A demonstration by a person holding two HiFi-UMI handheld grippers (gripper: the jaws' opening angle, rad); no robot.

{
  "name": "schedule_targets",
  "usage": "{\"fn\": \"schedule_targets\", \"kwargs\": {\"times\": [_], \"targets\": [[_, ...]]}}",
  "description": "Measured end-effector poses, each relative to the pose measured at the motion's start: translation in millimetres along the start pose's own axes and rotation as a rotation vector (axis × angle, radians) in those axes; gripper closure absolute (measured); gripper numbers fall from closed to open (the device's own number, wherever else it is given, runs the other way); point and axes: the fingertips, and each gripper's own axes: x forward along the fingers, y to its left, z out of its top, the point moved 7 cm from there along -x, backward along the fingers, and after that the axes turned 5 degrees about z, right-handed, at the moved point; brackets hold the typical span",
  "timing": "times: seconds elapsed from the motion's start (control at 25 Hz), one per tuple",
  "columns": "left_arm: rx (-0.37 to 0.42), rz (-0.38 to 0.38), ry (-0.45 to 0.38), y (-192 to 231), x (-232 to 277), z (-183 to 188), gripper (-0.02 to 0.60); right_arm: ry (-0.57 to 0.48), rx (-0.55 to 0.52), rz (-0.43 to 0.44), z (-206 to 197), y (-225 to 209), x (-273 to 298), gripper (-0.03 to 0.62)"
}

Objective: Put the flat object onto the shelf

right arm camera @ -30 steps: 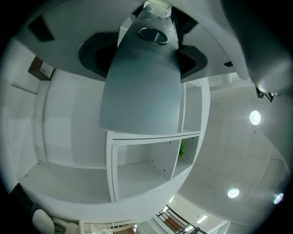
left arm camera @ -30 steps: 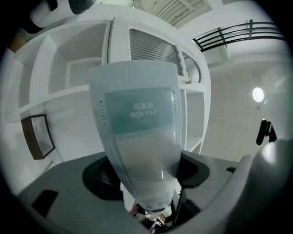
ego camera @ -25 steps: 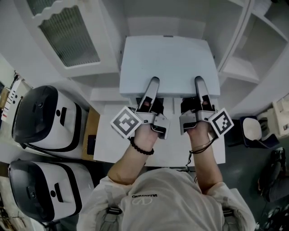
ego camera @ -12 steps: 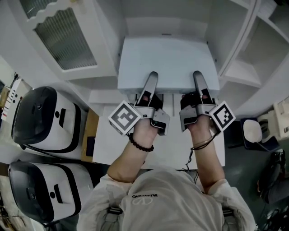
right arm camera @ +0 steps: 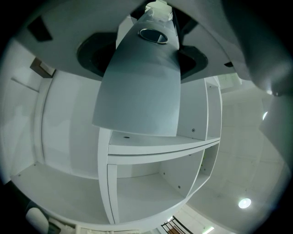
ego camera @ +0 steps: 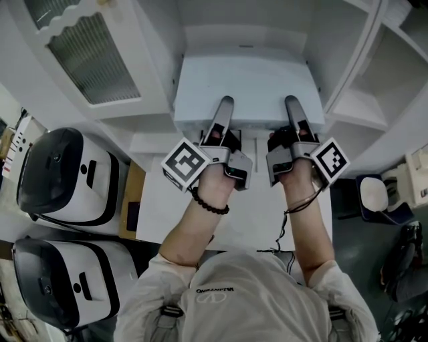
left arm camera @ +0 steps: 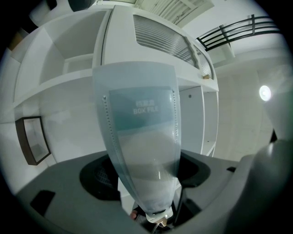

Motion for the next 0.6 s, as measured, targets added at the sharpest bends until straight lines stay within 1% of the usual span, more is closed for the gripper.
{"fn": "schedule_targets", "kwargs": {"times": [0.24,0.4,0.48,0.6], "targets": [[-0.023,-0.018,-0.012,1.9,7.4,3.2,0.245,0.006,-0.013,-0.03,-0.6,1.0,2.5,0.243],[-0.017,-0.025,-0.031,3.0,7.1,2.8,0.236,0.034,-0.019,-0.037,0.3,3.0,4.2,0.24],[-0.016,-0.045,-0.034,1.7,6.8,1.4,0.229,0.048,-0.022,-0.029,0.5,4.3,4.3,0.236],[-0.009,-0.066,-0.036,-1.4,5.3,0.1,0.206,0.051,-0.038,0.01,-0.9,8.1,1.2,0.215]]}}
